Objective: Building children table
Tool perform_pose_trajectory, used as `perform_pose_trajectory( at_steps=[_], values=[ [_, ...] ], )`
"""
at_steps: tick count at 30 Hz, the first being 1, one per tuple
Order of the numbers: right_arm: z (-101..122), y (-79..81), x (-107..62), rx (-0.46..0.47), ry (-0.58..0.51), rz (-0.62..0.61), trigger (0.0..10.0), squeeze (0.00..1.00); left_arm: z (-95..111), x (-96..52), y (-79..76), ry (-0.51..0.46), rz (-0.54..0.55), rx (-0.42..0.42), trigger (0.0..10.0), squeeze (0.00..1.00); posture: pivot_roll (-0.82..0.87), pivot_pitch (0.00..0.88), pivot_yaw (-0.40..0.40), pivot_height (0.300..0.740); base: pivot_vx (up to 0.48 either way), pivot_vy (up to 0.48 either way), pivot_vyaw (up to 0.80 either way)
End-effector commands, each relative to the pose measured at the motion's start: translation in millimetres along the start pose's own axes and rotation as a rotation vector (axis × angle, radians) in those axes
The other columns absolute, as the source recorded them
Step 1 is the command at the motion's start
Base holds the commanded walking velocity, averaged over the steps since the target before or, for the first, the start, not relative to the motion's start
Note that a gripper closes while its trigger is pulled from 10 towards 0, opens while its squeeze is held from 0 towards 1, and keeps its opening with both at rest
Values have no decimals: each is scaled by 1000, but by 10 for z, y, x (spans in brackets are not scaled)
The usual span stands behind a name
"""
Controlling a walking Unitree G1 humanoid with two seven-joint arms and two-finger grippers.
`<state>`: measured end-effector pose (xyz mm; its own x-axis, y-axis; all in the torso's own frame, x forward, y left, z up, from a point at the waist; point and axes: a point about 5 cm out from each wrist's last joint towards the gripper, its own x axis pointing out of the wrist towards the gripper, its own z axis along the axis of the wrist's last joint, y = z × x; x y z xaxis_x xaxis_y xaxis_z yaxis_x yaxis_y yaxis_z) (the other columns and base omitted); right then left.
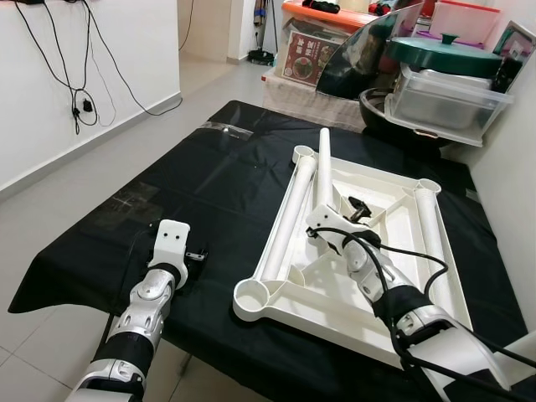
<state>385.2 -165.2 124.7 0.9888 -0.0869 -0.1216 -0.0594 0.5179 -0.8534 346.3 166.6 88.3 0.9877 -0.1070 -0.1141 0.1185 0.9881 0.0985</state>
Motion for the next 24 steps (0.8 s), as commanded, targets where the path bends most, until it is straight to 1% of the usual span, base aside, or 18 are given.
perform_pose_trajectory(
  at_steps=[1,2,4,5,7,8,10,12,13,16,19,21,23,24],
  values=[
    [-71,13,-15,30,24,-16,10000,0,-40,4,-42,23,-16,10,10000,0,190,0,-169,740,0,0,0],
    [-71,13,-15,30,24,-16,10000,0,-40,4,-42,23,-16,10,10000,0,190,0,-169,740,0,0,0],
    [-11,130,-51,72,-34,5,10000,0,-51,3,-72,25,-20,8,10000,0,185,0,-170,740,0,0,0],
    [-11,130,-51,72,-34,5,10000,0,-51,3,-72,25,-20,8,10000,0,185,0,-170,740,0,0,0],
    [50,267,-92,126,-73,51,10000,0,-58,3,-91,27,-22,7,10000,0,186,0,-171,740,0,0,0],
    [76,313,-107,137,-90,73,10000,0,-60,2,-92,27,-21,6,10000,0,187,0,-172,740,0,0,0],
    [76,313,-107,137,-90,73,10000,0,-60,2,-92,27,-21,6,10000,0,187,0,-172,740,0,0,0],
    [140,415,-145,163,-131,121,10000,0,-66,-2,-84,29,-20,9,10000,0,187,0,-172,740,0,0,0],
    [149,435,-153,171,-136,129,10000,0,-67,-3,-81,29,-19,10,10000,0,187,0,-172,740,0,0,0],
    [154,450,-158,178,-138,135,10000,0,-67,-4,-79,29,-19,10,10000,0,187,0,-172,740,0,0,0],
    [92,439,-150,174,-92,113,10000,0,-65,-2,-80,29,-18,10,10000,0,189,0,-173,740,0,0,0],
    [76,428,-146,176,-85,101,10000,0,-65,-1,-82,29,-18,10,10000,0,189,0,-173,740,0,0,0],
    [59,413,-141,163,-79,90,10000,0,-65,-1,-85,29,-18,10,10000,0,190,0,-172,740,0,0,0],
    [37,398,-135,143,-71,81,10000,0,-66,0,-90,30,-20,10,10000,0,190,0,-174,740,0,0,0]
  ],
)
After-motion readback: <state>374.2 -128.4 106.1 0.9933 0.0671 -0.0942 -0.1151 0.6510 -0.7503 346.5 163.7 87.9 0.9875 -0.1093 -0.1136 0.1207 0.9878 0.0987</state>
